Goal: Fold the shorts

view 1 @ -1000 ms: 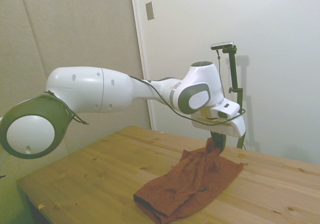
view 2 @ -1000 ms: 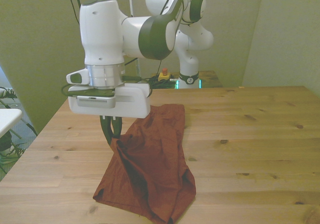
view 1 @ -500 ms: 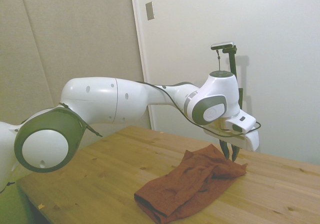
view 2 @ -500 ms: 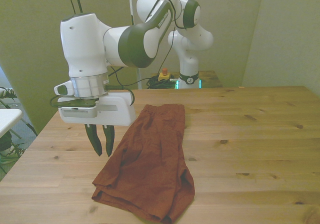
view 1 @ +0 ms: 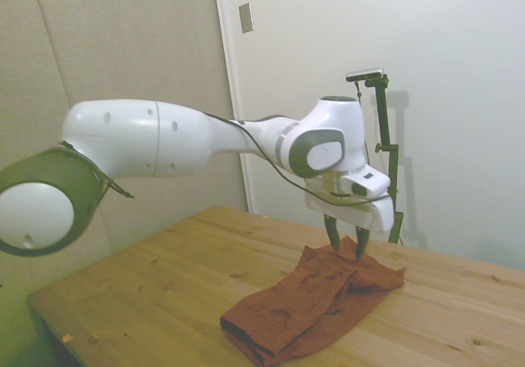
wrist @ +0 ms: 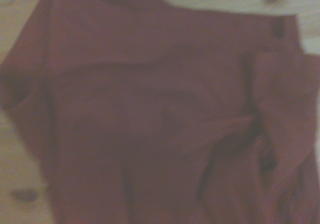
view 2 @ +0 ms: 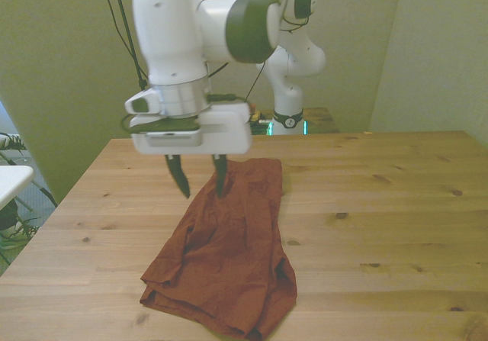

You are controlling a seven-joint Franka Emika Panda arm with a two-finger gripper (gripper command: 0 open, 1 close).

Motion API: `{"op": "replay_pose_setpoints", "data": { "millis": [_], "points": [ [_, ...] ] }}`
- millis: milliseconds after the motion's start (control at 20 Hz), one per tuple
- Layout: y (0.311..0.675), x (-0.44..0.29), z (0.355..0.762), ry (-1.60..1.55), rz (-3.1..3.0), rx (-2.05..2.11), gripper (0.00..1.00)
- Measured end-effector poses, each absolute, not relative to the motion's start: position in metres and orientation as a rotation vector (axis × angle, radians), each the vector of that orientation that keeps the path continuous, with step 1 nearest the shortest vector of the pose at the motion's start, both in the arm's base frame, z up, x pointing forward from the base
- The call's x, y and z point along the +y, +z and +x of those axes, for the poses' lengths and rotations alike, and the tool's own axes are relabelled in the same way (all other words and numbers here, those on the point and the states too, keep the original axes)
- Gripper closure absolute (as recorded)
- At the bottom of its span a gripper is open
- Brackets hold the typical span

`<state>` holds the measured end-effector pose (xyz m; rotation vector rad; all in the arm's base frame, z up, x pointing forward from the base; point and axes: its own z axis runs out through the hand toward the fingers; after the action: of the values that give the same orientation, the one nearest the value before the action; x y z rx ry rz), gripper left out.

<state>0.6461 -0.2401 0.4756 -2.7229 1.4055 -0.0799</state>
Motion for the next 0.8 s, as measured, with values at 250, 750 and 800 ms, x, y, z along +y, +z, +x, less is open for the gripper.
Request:
{"op": "replay_pose_setpoints", "data": {
  "millis": [250, 750, 800],
  "points": [
    [0.483, -0.144, 0.613, 0.014, -2.856, 1.259, 0.00],
    [0.499, 0.003, 0.488, 0.007, -2.840, 1.253, 0.00],
    [0.493, 0.021, 0.471, 0.028, -2.848, 1.250, 0.00]
  ]
}}
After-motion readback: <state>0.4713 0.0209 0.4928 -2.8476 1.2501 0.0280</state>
